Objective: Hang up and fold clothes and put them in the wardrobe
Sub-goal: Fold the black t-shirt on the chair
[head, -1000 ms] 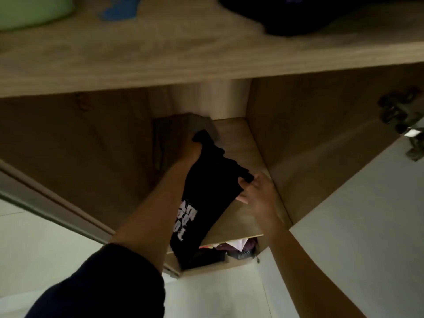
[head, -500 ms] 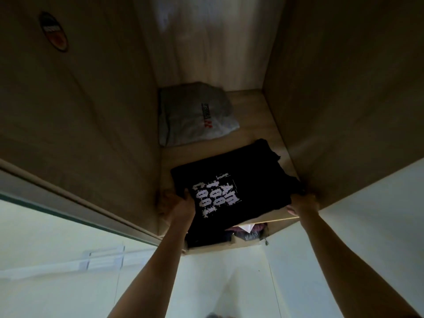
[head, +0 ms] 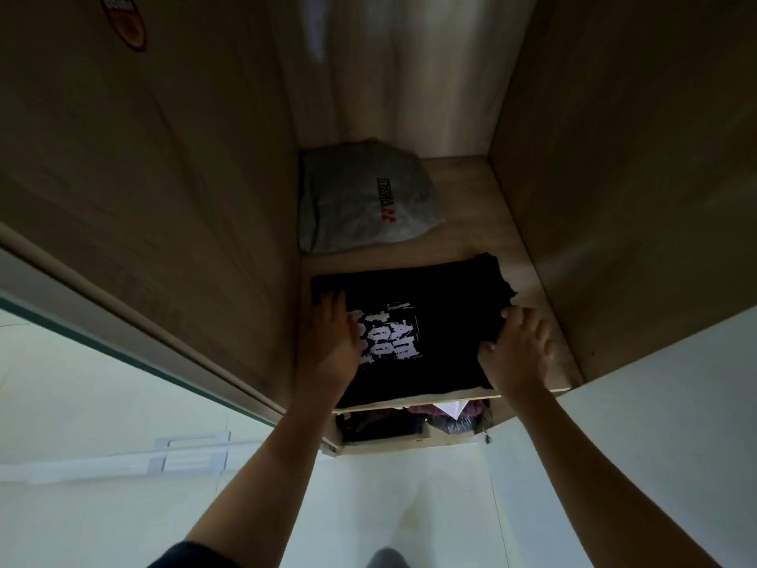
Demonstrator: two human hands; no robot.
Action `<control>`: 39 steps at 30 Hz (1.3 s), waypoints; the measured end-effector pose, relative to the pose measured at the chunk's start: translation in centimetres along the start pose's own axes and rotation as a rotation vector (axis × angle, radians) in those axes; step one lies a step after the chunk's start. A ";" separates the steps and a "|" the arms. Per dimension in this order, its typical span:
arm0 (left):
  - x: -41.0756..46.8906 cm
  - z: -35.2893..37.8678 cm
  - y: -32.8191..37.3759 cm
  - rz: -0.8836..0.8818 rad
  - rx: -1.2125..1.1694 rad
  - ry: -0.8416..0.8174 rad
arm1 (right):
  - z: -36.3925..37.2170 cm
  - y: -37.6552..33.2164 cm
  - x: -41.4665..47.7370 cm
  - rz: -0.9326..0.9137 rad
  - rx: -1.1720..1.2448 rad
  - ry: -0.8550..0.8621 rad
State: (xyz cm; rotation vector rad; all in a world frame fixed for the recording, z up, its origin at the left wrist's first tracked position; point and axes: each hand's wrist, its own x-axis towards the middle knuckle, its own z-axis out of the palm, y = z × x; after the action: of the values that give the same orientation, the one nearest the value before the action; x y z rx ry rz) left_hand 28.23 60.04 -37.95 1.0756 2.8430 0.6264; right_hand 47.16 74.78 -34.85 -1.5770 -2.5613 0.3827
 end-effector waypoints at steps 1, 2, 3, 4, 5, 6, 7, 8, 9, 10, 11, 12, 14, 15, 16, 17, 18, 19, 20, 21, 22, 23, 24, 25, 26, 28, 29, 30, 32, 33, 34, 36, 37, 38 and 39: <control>-0.9 0.6 0.1 0.076 0.027 -0.052 | 0.7 -0.5 0.2 -0.060 0.025 -0.029; -1.7 1.2 0.0 0.103 0.040 -0.111 | 1.6 -0.8 0.3 -0.109 0.034 -0.073; -2.3 2.1 -0.5 0.108 0.051 -0.150 | 2.6 -1.0 0.4 -0.149 0.026 -0.115; -2.7 2.9 -1.0 0.107 0.065 -0.164 | 3.5 -1.0 0.3 -0.181 0.010 -0.134; -2.8 3.5 -1.5 0.106 0.074 -0.163 | 4.6 -0.8 0.2 -0.204 -0.011 -0.151; -2.9 3.7 -1.8 0.107 0.087 -0.162 | 5.4 -0.6 0.1 -0.222 -0.022 -0.158; -3.0 3.7 -2.1 0.106 0.098 -0.168 | 6.2 -0.6 0.0 -0.234 -0.032 -0.157; -2.9 3.5 -2.2 0.108 0.107 -0.170 | 6.6 -0.6 -0.1 -0.233 -0.040 -0.143; -2.9 3.3 -2.5 0.110 0.115 -0.171 | 6.8 -0.9 -0.3 -0.233 -0.048 -0.146; -2.9 3.2 -2.6 0.109 0.119 -0.175 | 6.8 -1.1 -0.4 -0.232 -0.050 -0.143; -2.9 3.0 -2.8 0.107 0.123 -0.179 | 6.8 -1.3 -0.5 -0.236 -0.050 -0.144; -3.0 2.9 -3.1 0.103 0.125 -0.178 | 6.8 -1.5 -0.6 -0.243 -0.047 -0.139; -2.9 2.8 -3.6 0.109 0.133 -0.180 | 7.1 -1.9 -0.9 -0.240 -0.040 -0.131; -2.9 2.7 -3.8 0.109 0.138 -0.190 | 7.2 -2.1 -1.2 -0.235 -0.040 -0.135; -2.9 2.6 -4.0 0.107 0.135 -0.200 | 7.3 -2.3 -1.4 -0.230 -0.036 -0.137; -2.9 2.5 -4.1 0.106 0.124 -0.205 | 7.5 -2.6 -1.6 -0.223 -0.031 -0.136; -2.9 2.4 -4.2 0.107 0.111 -0.207 | 7.6 -2.7 -1.8 -0.216 -0.024 -0.132; -2.9 2.2 -4.2 0.110 0.101 -0.202 | 7.7 -2.8 -1.9 -0.209 -0.022 -0.131; -2.9 2.1 -4.2 0.114 0.095 -0.196 | 7.8 -2.8 -2.0 -0.204 -0.021 -0.132; -2.9 2.2 -4.3 0.120 0.091 -0.191 | 7.8 -2.8 -2.0 -0.203 -0.022 -0.130; -2.9 2.3 -4.3 0.119 0.091 -0.190 | 7.8 -2.7 -2.0 -0.208 -0.024 -0.130; -3.0 2.3 -4.3 0.116 0.100 -0.190 | 7.8 -2.6 -2.0 -0.211 -0.026 -0.134; -3.0 2.4 -4.3 0.116 0.113 -0.183 | 7.7 -2.5 -2.0 -0.218 -0.029 -0.144; -3.1 2.4 -4.3 0.116 0.117 -0.175 | 7.7 -2.4 -2.1 -0.231 -0.032 -0.143; -3.3 2.2 -4.3 0.107 0.108 -0.172 | 7.4 -2.3 -2.2 -0.245 -0.037 -0.146; -3.7 1.8 -4.1 0.081 0.104 -0.184 | 6.9 -2.1 -2.4 -0.258 -0.029 -0.174; -4.0 1.6 -3.9 0.067 0.104 -0.196 | 6.7 -2.1 -2.5 -0.261 -0.026 -0.191; -4.4 1.2 -3.7 0.052 0.094 -0.205 | 6.3 -2.0 -2.8 -0.261 -0.034 -0.216; -5.3 0.5 -3.3 0.029 0.077 -0.221 | 5.3 -2.1 -3.5 -0.252 -0.064 -0.288; -5.8 0.3 -3.2 0.024 0.068 -0.237 | 4.8 -2.2 -3.8 -0.241 -0.072 -0.328; -6.3 -0.4 -2.8 0.014 0.055 -0.266 | 3.9 -2.4 -4.2 -0.229 -0.074 -0.365; -6.6 -2.0 -2.0 0.000 0.065 -0.262 | 2.0 -3.0 -5.0 -0.210 -0.055 -0.408; -6.6 -2.7 -1.6 0.005 0.086 -0.252 | 1.1 -3.2 -5.4 -0.206 -0.044 -0.410; -6.5 -4.0 -0.9 0.006 0.083 -0.246 | -0.4 -3.5 -5.8 -0.204 -0.035 -0.400; -6.3 -5.3 -0.2 0.015 0.068 -0.238 | -1.6 -3.7 -6.1 -0.203 -0.024 -0.387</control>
State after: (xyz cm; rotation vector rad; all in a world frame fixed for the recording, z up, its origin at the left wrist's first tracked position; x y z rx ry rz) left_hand 31.96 53.97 -33.84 1.0998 2.6705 0.3766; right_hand 47.10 68.00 -32.05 -1.3395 -2.9860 0.6973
